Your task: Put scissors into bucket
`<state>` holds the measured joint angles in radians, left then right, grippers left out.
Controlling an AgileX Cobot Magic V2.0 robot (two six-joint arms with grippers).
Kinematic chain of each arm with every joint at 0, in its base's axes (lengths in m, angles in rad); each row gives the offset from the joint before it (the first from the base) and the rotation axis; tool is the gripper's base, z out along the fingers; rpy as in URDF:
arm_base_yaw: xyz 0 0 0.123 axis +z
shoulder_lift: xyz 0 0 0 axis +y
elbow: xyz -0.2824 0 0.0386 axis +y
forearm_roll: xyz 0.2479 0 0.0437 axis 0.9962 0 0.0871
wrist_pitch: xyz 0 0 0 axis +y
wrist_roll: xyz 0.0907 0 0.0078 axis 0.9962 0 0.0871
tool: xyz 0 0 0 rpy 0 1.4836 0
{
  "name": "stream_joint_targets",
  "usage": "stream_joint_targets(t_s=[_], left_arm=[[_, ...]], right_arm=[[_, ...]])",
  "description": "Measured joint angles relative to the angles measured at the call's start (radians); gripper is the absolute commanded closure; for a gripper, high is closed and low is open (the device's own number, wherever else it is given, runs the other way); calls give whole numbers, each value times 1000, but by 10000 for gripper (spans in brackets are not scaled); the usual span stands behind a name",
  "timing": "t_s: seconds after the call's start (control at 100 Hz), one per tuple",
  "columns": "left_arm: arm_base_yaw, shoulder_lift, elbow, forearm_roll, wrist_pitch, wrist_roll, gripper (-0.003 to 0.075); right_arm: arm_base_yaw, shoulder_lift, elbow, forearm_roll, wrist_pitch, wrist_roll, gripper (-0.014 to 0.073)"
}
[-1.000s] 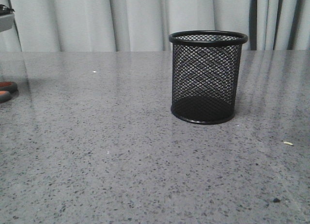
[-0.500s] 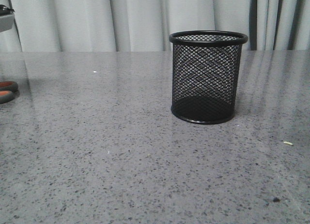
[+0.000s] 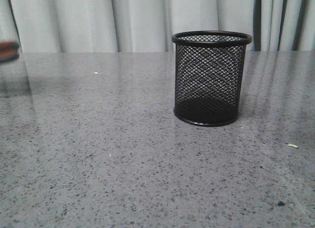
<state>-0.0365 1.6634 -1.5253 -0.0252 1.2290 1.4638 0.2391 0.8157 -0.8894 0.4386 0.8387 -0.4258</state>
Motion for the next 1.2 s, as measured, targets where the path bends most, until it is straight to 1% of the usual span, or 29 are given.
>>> stream_joint_targets(t_s=[0.13, 0.27, 0.41, 0.49, 0.6, 0.7, 0.81, 0.98, 1.2], left_arm=[[-59, -75, -70, -9, 10, -38, 733], [-185, -134, -140, -17, 16, -88, 733], [-350, -162, -208, -30, 25, -133, 733], [-445, -165, -237, -35, 27, -160, 733], [-548, -166, -257, -37, 29, -210, 733], [-631, -166, -260, -37, 29, -247, 733], [-696, -166, -262, -37, 8, -281, 733], [-778, -166, -262, -37, -43, -312, 733], [-830, -166, -262, -37, -83, -329, 733]], right_arm=[[0, 0, 0, 43, -36, 0, 179], [0, 0, 0, 164, -88, -2, 179], [0, 0, 0, 336, -133, -52, 179], [0, 0, 0, 459, -161, -101, 179], [0, 0, 0, 621, -187, -177, 179], [0, 0, 0, 721, -202, -228, 179], [0, 0, 0, 760, -222, -245, 179], [0, 8, 0, 780, -226, -249, 179], [0, 79, 0, 819, -197, -265, 179]])
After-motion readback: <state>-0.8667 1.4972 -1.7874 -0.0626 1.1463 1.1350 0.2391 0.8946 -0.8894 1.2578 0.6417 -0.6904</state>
